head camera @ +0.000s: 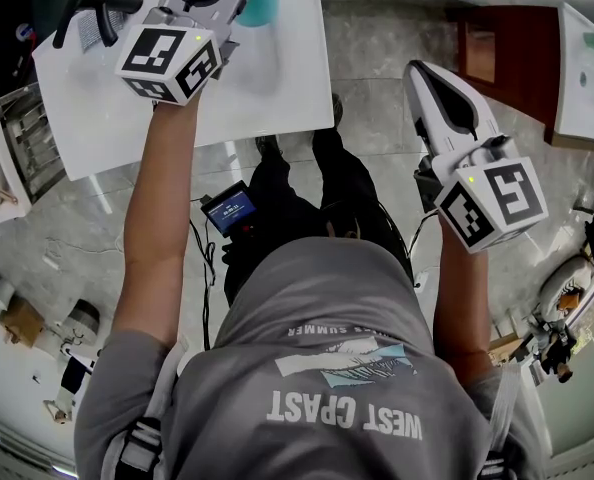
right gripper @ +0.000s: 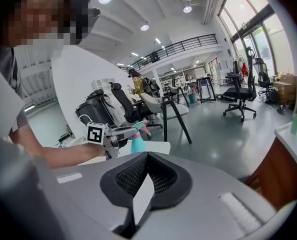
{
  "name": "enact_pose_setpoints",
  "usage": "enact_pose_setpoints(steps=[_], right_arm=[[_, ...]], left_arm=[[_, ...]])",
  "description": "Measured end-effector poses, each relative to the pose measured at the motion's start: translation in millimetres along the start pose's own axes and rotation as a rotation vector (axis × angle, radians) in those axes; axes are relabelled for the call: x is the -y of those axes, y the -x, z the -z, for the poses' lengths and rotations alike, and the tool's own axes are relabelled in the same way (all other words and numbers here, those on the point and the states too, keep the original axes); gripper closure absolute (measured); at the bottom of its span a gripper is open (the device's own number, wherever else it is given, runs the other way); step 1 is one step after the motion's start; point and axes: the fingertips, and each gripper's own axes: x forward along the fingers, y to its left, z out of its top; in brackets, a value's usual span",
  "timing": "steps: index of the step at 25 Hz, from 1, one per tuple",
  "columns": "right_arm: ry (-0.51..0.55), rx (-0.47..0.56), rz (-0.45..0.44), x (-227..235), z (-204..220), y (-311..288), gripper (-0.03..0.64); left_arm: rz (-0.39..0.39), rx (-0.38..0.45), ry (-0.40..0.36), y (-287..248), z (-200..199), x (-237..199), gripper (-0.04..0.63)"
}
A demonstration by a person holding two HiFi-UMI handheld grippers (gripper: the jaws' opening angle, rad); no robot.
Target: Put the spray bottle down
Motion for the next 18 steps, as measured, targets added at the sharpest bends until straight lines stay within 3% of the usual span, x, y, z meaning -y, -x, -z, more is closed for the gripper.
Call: enact_pose_setpoints(steps=[18], right_arm=[[-0.014, -0.028, -0.001, 2, 11, -13, 0.615]], left_arm=[[-0.016, 0.063, 0.070, -9, 5, -16, 0.506]])
